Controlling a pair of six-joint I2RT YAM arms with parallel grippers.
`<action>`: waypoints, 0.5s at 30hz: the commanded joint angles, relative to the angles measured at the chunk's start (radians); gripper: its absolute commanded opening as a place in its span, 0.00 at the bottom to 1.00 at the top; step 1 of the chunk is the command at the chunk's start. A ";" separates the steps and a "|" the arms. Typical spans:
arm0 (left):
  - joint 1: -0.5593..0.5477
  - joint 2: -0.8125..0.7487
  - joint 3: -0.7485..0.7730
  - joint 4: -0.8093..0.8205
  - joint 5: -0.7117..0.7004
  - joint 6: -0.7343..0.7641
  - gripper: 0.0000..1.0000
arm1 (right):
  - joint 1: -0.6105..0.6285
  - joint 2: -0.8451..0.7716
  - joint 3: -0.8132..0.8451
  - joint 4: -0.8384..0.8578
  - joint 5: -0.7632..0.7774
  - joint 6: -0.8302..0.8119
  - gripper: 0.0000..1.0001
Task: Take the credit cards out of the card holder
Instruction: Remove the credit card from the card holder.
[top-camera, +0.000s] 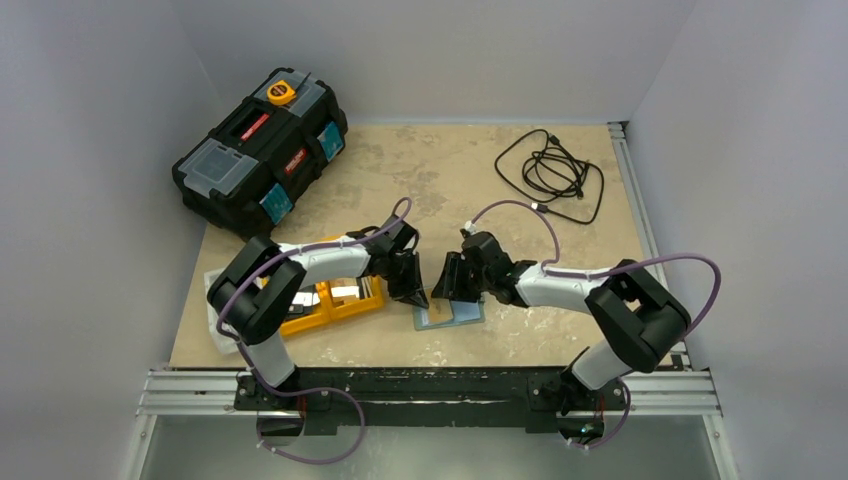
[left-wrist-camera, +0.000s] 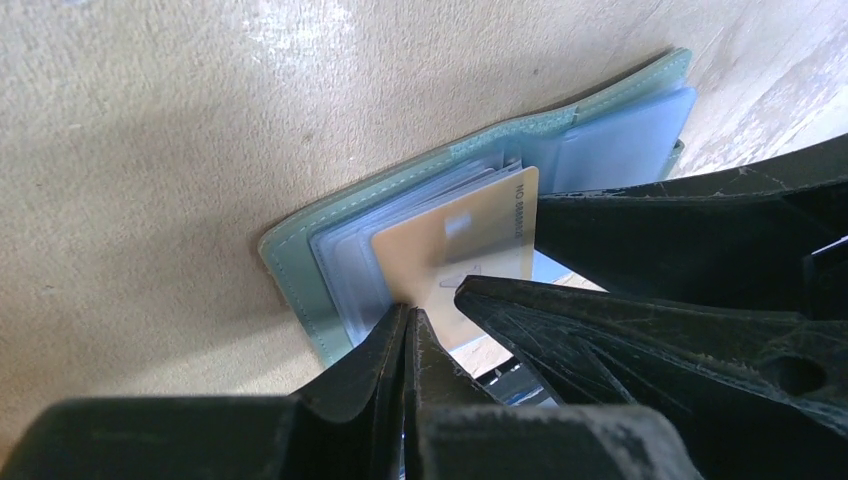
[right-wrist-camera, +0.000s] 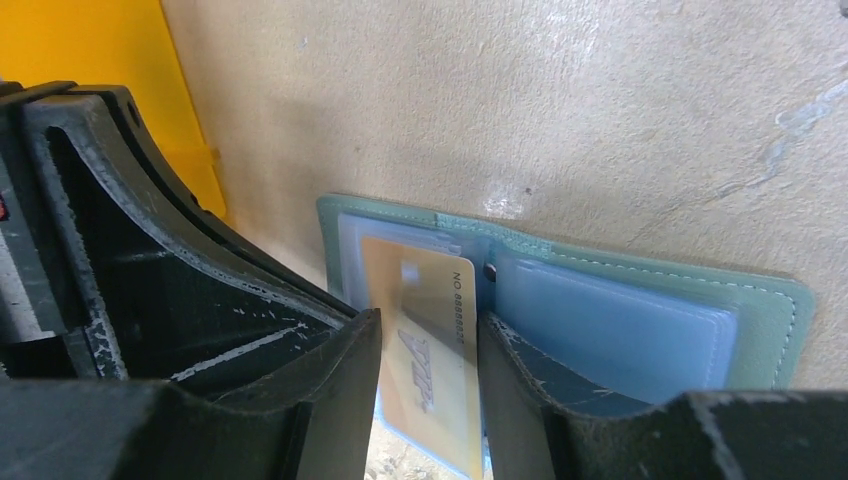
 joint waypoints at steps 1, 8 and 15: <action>-0.028 0.053 0.002 0.022 -0.048 -0.032 0.00 | -0.009 0.040 -0.025 0.053 -0.037 0.003 0.40; -0.020 0.048 -0.011 -0.024 -0.109 -0.041 0.00 | -0.110 -0.008 -0.105 0.128 -0.142 -0.037 0.45; -0.018 0.058 -0.022 -0.033 -0.127 -0.051 0.00 | -0.182 -0.011 -0.190 0.273 -0.286 -0.004 0.44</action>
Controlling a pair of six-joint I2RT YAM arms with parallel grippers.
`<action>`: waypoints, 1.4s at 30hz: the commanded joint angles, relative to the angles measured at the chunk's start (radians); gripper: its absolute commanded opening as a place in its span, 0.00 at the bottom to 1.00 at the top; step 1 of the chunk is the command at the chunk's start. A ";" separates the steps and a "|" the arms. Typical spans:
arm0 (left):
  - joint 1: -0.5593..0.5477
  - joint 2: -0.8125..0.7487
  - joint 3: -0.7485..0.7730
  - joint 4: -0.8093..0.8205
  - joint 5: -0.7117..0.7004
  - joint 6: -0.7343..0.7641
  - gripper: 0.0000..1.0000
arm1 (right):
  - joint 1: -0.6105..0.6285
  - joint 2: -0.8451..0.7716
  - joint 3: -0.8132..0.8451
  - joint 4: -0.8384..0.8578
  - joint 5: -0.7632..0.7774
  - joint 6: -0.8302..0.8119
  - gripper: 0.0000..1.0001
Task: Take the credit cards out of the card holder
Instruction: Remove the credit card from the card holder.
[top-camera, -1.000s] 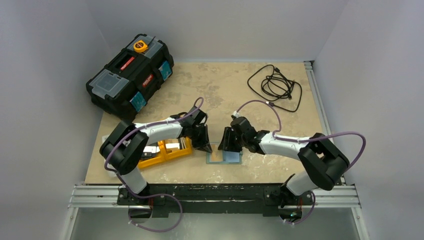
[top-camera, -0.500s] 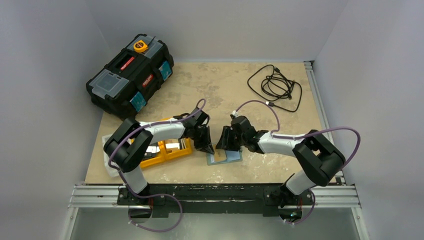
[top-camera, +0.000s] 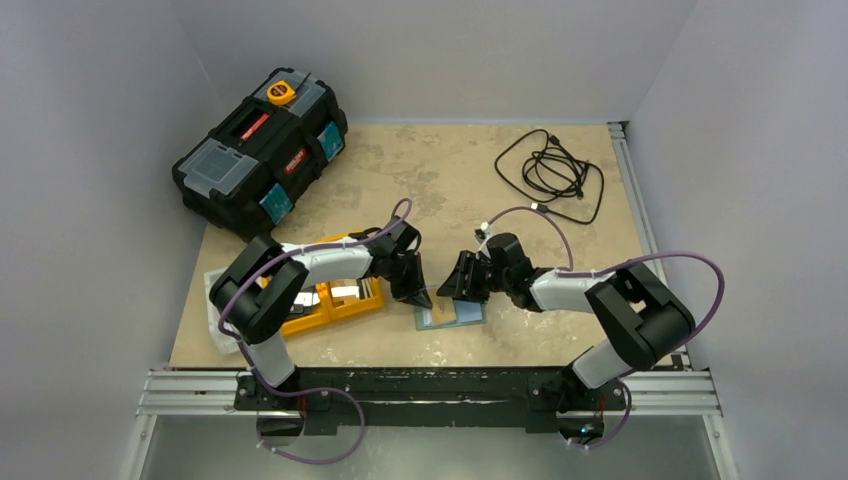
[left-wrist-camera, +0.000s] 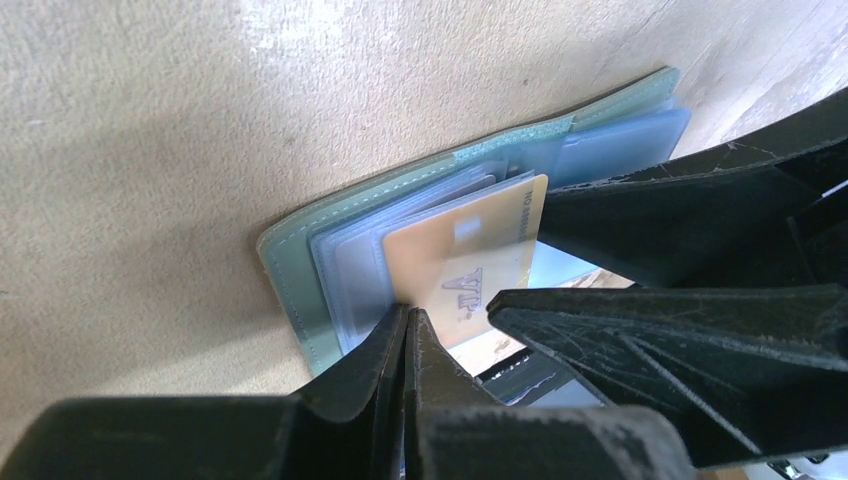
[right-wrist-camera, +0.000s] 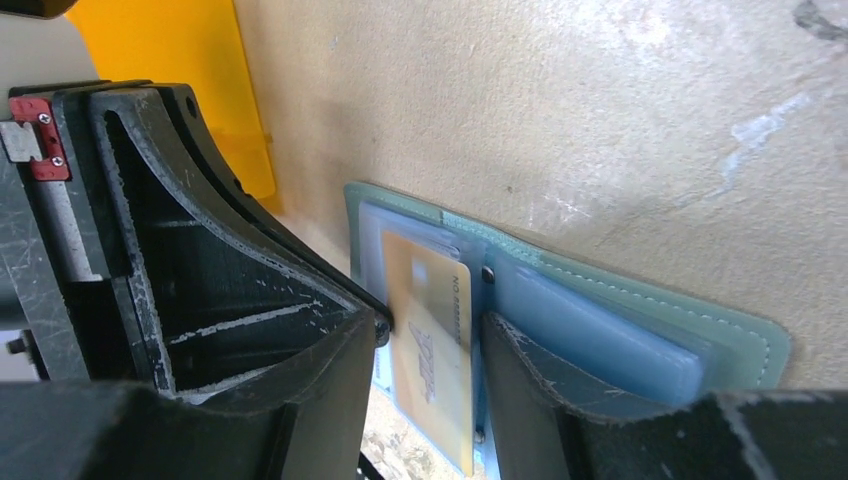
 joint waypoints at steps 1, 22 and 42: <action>-0.006 0.049 -0.024 -0.045 -0.111 0.003 0.00 | -0.055 -0.003 -0.078 0.080 -0.085 0.002 0.44; -0.006 0.045 -0.030 -0.050 -0.123 0.000 0.00 | -0.122 0.066 -0.197 0.341 -0.229 0.095 0.18; 0.026 0.044 -0.041 -0.087 -0.152 0.020 0.00 | -0.132 -0.032 -0.167 0.160 -0.109 0.013 0.00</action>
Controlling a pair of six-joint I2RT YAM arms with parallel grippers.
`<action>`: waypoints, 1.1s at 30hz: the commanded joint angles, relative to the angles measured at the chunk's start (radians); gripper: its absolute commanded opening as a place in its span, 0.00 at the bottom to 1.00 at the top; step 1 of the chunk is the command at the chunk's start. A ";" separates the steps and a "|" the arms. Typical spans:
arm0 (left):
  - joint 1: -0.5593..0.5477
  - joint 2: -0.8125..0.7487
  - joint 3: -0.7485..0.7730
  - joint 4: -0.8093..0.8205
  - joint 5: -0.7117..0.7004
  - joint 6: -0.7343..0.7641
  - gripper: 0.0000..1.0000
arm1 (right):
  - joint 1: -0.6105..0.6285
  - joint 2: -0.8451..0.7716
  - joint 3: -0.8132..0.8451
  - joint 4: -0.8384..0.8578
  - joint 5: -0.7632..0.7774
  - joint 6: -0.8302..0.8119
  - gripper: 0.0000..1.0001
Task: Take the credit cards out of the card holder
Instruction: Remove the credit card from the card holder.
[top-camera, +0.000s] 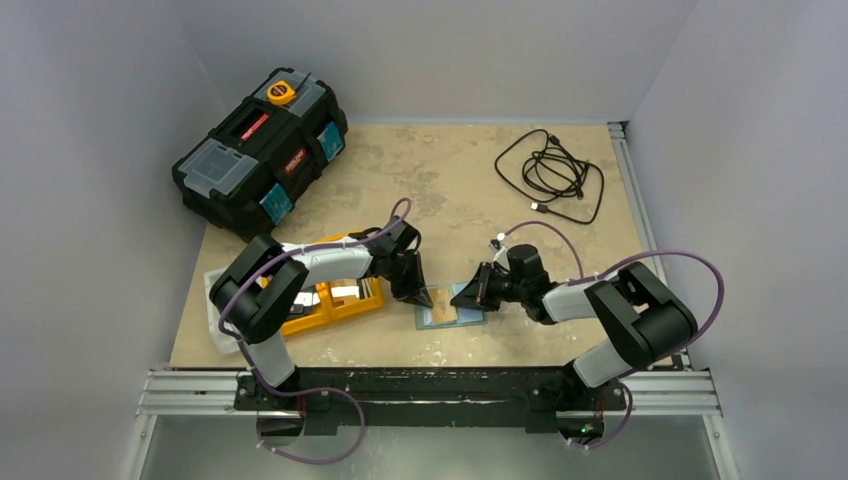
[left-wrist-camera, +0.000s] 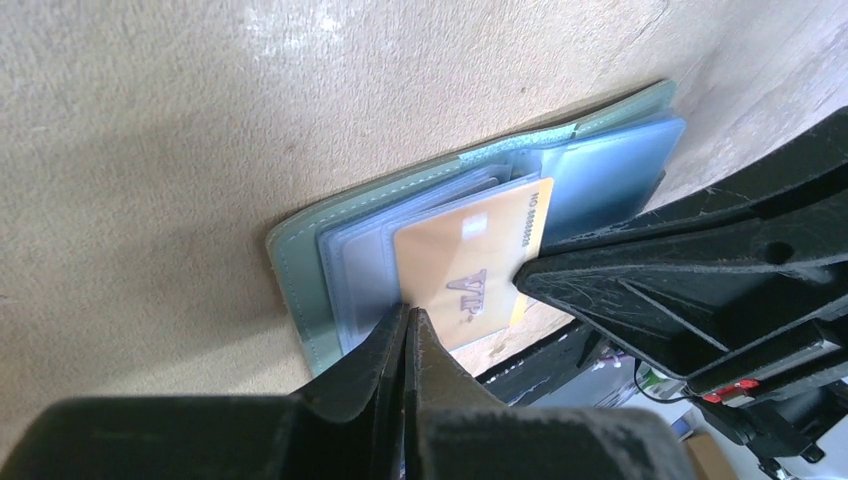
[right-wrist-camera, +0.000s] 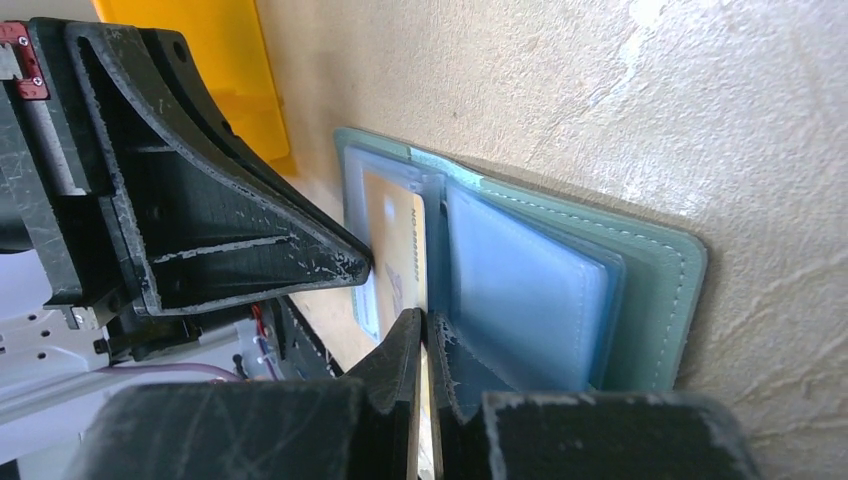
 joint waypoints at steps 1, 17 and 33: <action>0.022 0.040 -0.044 -0.095 -0.151 0.034 0.00 | -0.016 -0.048 0.023 -0.117 0.088 -0.067 0.00; 0.032 0.048 -0.047 -0.098 -0.155 0.045 0.00 | -0.054 -0.077 0.013 -0.179 0.117 -0.098 0.00; 0.032 0.052 -0.044 -0.093 -0.148 0.051 0.00 | -0.077 -0.102 -0.006 -0.177 0.097 -0.112 0.08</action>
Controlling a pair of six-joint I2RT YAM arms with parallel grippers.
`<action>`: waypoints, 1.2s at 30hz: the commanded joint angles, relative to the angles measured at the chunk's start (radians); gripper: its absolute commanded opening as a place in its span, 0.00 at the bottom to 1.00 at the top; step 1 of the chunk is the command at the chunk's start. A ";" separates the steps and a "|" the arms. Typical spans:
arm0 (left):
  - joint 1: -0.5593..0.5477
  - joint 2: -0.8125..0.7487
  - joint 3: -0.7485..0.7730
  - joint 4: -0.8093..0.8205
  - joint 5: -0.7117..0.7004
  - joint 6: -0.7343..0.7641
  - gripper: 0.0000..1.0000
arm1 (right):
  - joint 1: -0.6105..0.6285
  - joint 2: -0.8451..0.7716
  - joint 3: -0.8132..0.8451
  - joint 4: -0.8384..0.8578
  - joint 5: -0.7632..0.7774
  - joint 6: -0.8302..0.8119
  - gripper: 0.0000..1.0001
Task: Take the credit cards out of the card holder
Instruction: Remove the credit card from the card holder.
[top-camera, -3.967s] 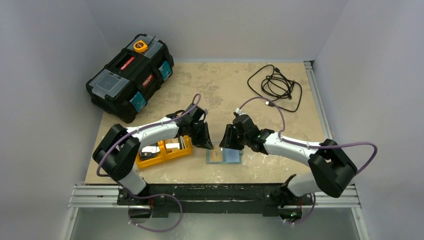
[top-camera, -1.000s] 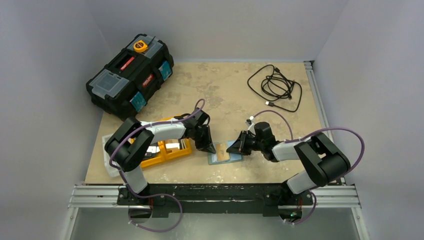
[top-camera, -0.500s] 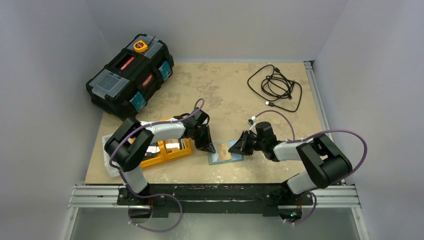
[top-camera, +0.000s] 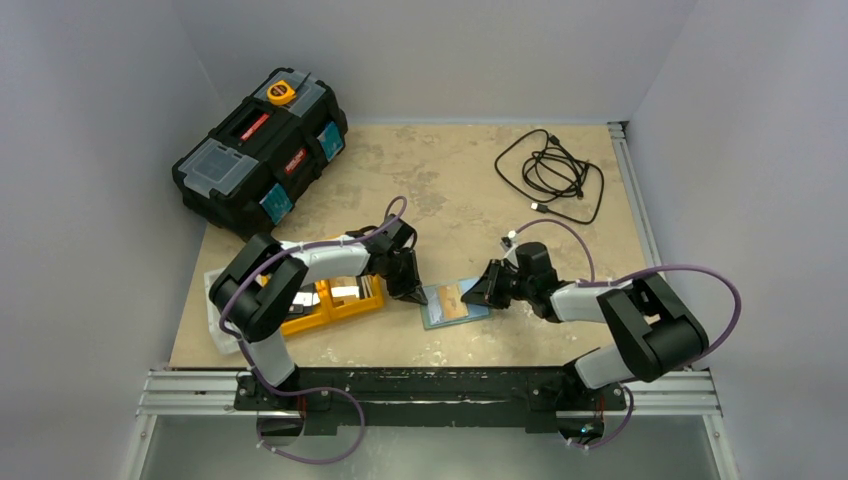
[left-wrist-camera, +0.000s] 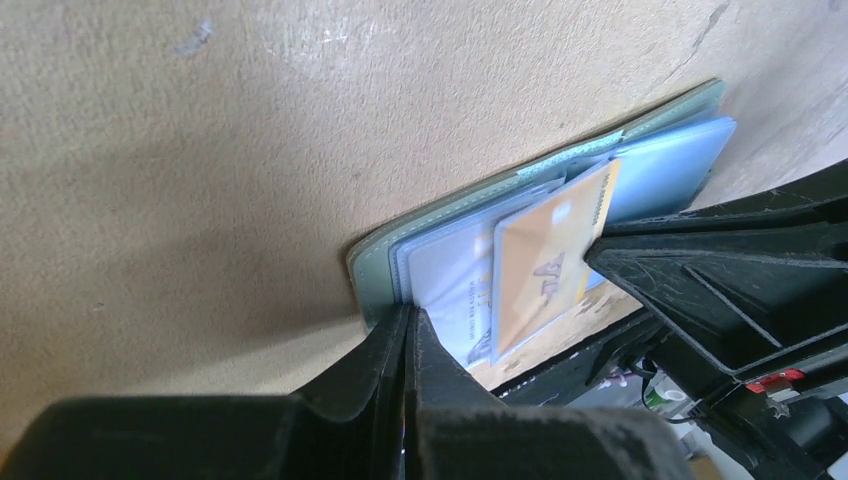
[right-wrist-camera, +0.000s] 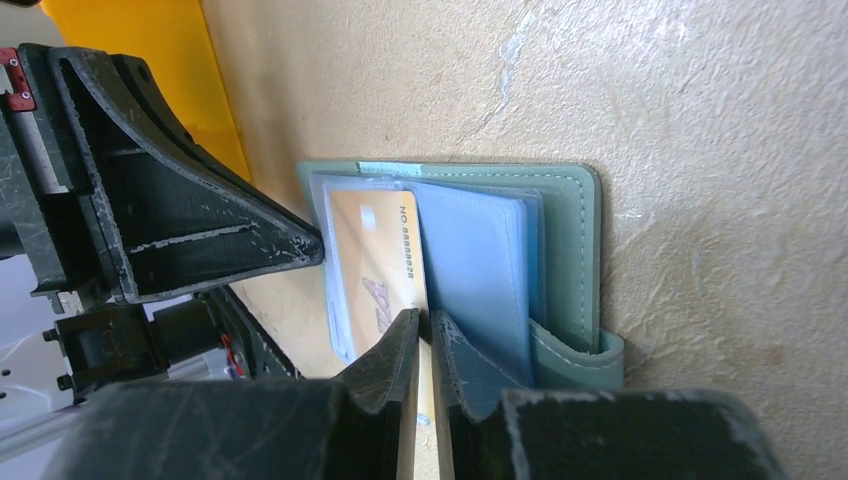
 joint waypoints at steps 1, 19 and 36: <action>0.006 0.049 -0.040 -0.086 -0.118 0.042 0.00 | -0.014 -0.012 -0.013 -0.012 0.033 -0.032 0.10; -0.039 -0.050 0.088 -0.157 -0.089 0.128 0.00 | -0.013 0.076 -0.028 0.097 -0.033 -0.009 0.21; -0.084 0.036 0.142 -0.041 0.013 0.106 0.00 | -0.014 0.082 -0.031 0.098 -0.035 -0.010 0.19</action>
